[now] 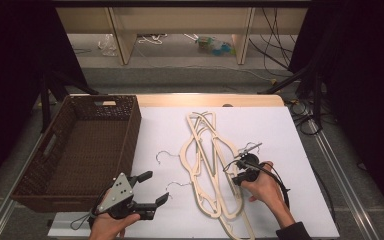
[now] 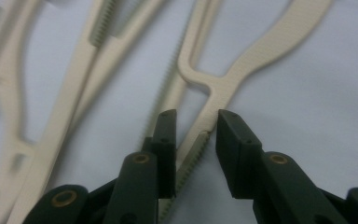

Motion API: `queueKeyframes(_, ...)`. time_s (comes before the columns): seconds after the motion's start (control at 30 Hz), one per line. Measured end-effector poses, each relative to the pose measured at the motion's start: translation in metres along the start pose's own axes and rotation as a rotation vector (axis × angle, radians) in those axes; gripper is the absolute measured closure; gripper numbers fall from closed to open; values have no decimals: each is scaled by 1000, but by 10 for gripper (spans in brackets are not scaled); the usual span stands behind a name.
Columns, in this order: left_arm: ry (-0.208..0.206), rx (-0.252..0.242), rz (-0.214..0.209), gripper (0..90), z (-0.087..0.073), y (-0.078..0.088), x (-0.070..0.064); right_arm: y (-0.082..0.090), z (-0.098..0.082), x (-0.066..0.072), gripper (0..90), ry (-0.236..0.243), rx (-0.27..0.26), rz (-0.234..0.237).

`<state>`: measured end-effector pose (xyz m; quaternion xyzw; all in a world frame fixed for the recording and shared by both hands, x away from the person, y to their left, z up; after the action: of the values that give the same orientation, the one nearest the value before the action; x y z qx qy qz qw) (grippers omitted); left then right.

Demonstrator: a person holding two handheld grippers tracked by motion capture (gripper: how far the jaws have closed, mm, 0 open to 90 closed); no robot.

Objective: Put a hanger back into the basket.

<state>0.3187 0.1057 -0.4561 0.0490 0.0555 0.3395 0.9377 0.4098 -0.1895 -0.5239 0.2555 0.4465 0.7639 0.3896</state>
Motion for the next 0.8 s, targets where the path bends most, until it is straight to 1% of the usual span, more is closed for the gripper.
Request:
queueKeyframes(0.03, 0, 0, 0, 179, 0, 0, 0, 0, -1, -2, 710, -5, 6, 1)
queueKeyframes(0.07, -1, 3, -1, 179, 0, 0, 0, 0, -1, -4, 713, 0, -3, 8)
queueKeyframes(0.1, -16, 3, -5, 179, 0, 0, 0, 0, -1, -3, 713, -11, 1, 10)
queueKeyframes(0.13, -3, 3, -2, 179, 0, 0, 0, -1, -1, -4, 713, 5, -3, 6)
queueKeyframes(0.17, -17, 3, -6, 179, 0, 0, 0, -1, -1, -4, 713, 1, 3, 5)
queueKeyframes(0.23, -15, 4, -5, 179, 0, 0, 0, -1, -1, -4, 711, -2, 8, 5)
queueKeyframes(0.3, -15, 5, -4, 179, 0, -1, 0, -2, 0, -4, 695, -17, 25, 9)
queueKeyframes(0.37, -15, 5, -4, 179, 0, -1, 0, -2, 0, -4, 697, -12, 32, 13)
queueKeyframes(0.47, -15, 6, -3, 180, -1, -1, 0, -2, 1, -3, 695, -22, 46, 1)
queueKeyframes(0.5, -15, 5, -3, 180, -1, -1, 0, -2, 1, -2, 678, -20, 48, -6)
queueKeyframes(0.53, -14, 5, -3, 180, -1, -1, 0, -2, 1, 0, 630, -22, 58, 0)
queueKeyframes(0.57, -21, 6, -5, 180, 0, -1, 1, -2, 1, 1, 601, -25, 60, 15)
queueKeyframes(0.6, -12, 5, -3, 180, 0, -1, 0, -2, 2, 0, 667, -13, 61, -9)
queueKeyframes(0.63, -12, 5, -3, 181, 0, -1, 0, -2, 2, 0, 667, -13, 61, -9)
queueKeyframes(0.67, -17, 5, -3, 181, 0, -1, 1, -3, 1, -2, 676, -1, 56, -7)
queueKeyframes(0.7, -16, 6, -4, 181, 0, -1, 1, -2, 1, -1, 687, -29, 61, -8)
queueKeyframes(0.73, -15, 6, -3, 181, 0, -1, 1, -1, 1, -2, 727, -29, 57, -6)
queueKeyframes(0.77, -15, 5, -3, 181, 0, -1, 1, -1, 1, -2, 727, -29, 57, -6)
queueKeyframes(0.8, -5, 4, -1, 181, 0, -1, 0, -2, 1, -4, 737, -15, 50, -7)
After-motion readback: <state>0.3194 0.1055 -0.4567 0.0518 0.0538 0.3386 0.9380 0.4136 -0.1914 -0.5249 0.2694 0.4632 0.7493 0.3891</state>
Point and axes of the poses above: each handheld gripper's, and its own axes: y roughly backward along the jaws, z roughly out of its top, x roughly to its left, the point moved 7 cm from there along -y, roughly forward along the jaws, and after that the axes turned 6 degrees about -x, right-handed, at the moved point
